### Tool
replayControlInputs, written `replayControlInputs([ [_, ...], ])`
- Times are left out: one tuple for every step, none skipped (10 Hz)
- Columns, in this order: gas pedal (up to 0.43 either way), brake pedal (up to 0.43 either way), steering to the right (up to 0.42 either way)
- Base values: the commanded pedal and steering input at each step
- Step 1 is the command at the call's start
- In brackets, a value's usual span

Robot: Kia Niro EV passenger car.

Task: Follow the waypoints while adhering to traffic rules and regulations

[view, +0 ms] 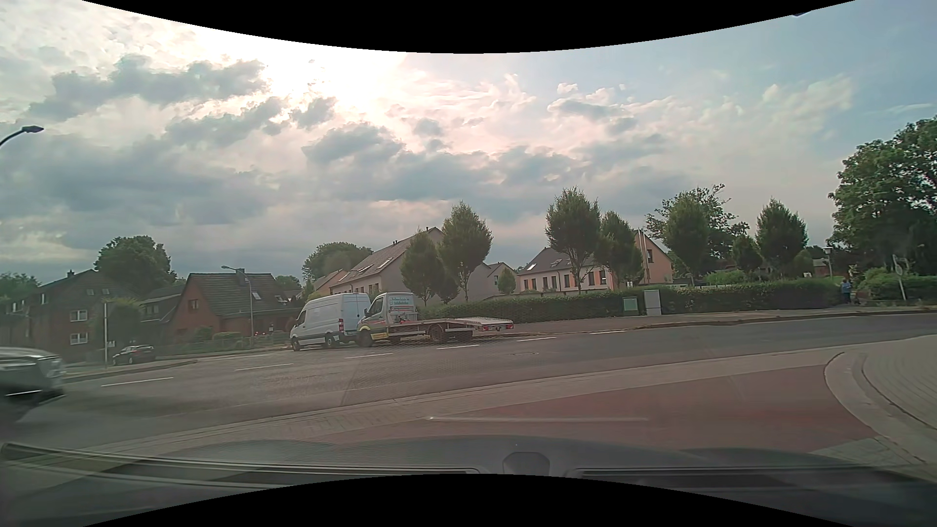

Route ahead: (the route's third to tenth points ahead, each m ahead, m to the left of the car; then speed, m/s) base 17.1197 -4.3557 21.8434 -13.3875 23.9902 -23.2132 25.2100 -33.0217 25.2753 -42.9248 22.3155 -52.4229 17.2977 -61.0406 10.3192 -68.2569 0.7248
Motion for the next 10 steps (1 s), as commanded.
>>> replayControlInputs([
  [0.000,0.159,-0.004],
  [0.000,0.159,-0.004],
  [0.000,0.159,-0.004],
  [0.000,0.146,-0.004],
  [0.000,0.098,-0.004],
  [0.000,0.085,-0.004],
  [0.000,0.085,-0.004],
  [0.000,0.085,-0.004],
  [0.000,0.085,-0.004],
  [0.000,0.079,-0.004],
])
